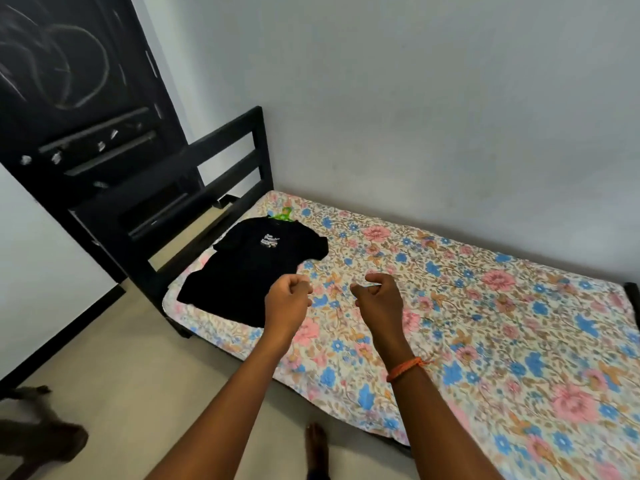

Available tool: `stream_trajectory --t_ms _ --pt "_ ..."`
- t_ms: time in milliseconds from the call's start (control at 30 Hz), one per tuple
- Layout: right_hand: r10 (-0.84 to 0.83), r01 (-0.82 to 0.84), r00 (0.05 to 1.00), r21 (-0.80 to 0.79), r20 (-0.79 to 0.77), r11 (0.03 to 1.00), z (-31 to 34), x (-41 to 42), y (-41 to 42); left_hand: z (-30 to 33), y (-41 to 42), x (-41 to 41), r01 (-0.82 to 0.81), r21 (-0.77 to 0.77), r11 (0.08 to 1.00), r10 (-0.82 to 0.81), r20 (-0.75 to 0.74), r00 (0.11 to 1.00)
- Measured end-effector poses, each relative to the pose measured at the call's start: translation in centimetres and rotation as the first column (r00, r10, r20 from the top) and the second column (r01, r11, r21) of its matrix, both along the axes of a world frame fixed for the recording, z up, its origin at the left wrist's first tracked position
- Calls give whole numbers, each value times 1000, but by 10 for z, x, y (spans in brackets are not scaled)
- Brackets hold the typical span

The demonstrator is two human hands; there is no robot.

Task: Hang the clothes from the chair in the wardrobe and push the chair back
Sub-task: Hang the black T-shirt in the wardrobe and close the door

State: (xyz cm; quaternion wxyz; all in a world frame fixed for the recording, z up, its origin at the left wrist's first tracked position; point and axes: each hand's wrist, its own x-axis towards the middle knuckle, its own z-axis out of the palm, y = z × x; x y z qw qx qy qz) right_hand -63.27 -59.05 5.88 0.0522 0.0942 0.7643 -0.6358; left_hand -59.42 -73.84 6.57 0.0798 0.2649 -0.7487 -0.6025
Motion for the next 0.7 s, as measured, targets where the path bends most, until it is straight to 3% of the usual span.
stream_trajectory --t_ms 300,467,567,700 --pt "76 -87 992 113 100 990 -36 -218 -164 -43 -185 -199 -52 -54 997 63 215 975" --pt "76 -121 981 262 177 958 -103 -321 -234 -119 -276 -301 -59 -95 994 86 316 945" --pt "96 -178 971 397 219 901 -170 -377 -270 -193 -325 -377 72 -184 980 4 383 924" --pt "143 -313 934 559 326 768 -274 -460 -322 -315 -390 -480 378 -246 892 -209 518 830"
